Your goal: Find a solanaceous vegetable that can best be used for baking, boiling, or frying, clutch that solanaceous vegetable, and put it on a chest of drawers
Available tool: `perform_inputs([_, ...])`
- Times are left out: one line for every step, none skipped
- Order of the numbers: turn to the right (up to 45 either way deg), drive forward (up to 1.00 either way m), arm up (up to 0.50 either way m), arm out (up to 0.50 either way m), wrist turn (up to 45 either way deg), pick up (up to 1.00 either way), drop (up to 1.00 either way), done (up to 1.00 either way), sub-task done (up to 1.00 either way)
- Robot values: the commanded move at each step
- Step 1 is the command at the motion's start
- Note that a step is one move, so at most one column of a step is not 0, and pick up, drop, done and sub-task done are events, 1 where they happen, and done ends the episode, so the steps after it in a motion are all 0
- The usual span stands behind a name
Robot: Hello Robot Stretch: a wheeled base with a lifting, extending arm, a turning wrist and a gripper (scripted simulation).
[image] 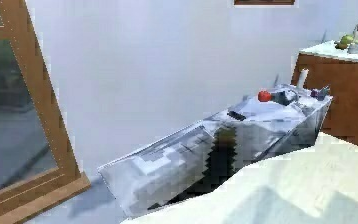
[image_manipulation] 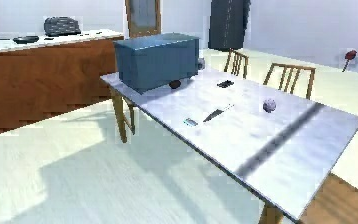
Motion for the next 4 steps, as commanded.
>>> perform_inputs([45.0,0.00,0.00,0.00,0.0,0.00,0.00,0.00,0.00])
perform_inputs([36.0,0.00,0.00,0.00,0.0,0.00,0.00,0.00,0.00])
perform_inputs([0.0,0.65,0.00,0.00,0.0,0.00,0.00,0.00,0.00])
perform_inputs([-45.0,0.00,0.00,0.00,0.0,0.00,0.00,0.00,0.00])
